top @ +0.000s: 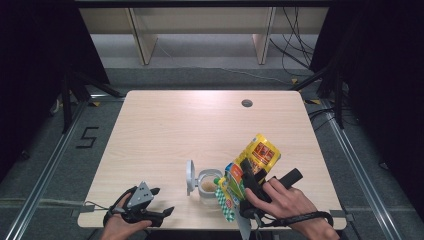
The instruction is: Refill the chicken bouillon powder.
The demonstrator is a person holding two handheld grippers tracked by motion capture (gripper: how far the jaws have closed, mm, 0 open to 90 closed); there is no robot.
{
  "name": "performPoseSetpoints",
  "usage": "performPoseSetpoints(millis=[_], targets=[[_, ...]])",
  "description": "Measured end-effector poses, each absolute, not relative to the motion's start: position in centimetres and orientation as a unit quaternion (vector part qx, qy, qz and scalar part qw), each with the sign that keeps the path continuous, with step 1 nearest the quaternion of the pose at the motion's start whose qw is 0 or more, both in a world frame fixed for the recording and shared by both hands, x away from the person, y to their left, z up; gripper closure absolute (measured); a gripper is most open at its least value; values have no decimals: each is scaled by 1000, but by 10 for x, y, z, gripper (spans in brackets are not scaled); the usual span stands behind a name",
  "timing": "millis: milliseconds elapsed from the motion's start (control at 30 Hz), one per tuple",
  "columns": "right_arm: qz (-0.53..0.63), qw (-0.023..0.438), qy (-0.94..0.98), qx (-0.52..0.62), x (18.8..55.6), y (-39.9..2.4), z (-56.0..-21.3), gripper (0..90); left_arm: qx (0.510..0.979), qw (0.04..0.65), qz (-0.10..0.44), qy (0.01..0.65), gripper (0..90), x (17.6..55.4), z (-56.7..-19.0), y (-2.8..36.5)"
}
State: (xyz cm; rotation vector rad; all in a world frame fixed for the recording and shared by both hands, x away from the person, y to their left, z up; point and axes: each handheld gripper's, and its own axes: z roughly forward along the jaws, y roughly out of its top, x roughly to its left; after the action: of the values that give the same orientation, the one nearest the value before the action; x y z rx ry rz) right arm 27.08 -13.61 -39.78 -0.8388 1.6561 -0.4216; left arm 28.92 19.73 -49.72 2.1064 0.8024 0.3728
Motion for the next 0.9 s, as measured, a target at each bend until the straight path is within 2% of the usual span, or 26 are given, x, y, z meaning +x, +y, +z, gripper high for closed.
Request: performPoseSetpoints(millis=[900], targets=[[-184, 581, 704, -364, 272, -135, -396, 585, 838, 413, 139, 329, 195, 288, -498, 198]])
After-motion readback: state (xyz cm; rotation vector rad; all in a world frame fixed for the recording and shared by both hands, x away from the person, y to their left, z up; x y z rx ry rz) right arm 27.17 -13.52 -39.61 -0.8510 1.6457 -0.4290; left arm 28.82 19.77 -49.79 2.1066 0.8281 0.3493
